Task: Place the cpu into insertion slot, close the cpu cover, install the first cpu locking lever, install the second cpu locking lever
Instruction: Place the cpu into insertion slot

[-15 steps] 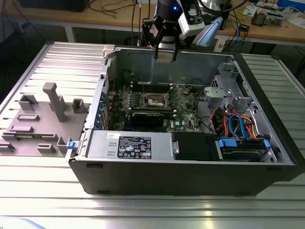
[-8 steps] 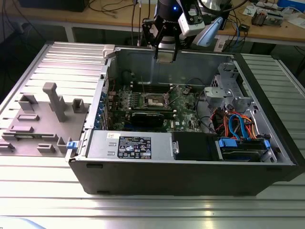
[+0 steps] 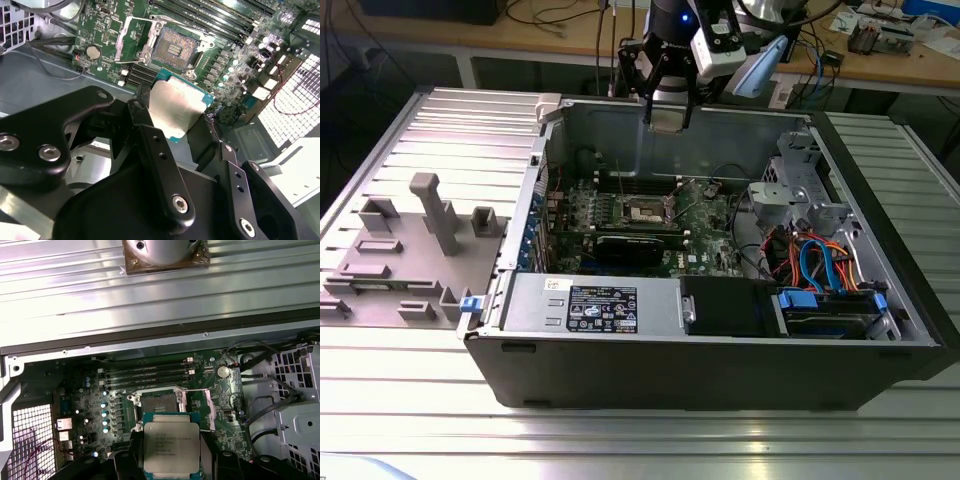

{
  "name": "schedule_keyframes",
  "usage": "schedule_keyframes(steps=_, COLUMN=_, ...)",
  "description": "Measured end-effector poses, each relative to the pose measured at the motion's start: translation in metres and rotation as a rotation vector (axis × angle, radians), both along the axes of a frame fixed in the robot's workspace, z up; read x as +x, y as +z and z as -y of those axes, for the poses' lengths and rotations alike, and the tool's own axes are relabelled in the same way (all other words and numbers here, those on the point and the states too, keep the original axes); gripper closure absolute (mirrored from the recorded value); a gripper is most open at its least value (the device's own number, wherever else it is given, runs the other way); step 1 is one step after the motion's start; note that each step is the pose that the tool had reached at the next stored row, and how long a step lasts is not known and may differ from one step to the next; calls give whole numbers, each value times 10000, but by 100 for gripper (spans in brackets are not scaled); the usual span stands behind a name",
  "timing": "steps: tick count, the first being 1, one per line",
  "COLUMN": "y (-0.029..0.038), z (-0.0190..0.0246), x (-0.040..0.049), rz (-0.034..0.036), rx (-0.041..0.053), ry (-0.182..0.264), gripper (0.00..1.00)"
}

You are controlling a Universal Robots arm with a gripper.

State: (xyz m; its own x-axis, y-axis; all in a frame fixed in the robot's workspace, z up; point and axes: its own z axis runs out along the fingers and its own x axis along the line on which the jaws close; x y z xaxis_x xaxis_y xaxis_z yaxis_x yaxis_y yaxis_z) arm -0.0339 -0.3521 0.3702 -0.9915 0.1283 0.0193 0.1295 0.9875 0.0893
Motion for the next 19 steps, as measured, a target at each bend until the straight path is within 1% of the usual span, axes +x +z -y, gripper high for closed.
schedule_keyframes(steps=19, y=0, z=0, x=0, rz=0, rx=0, ry=-176, gripper=46)
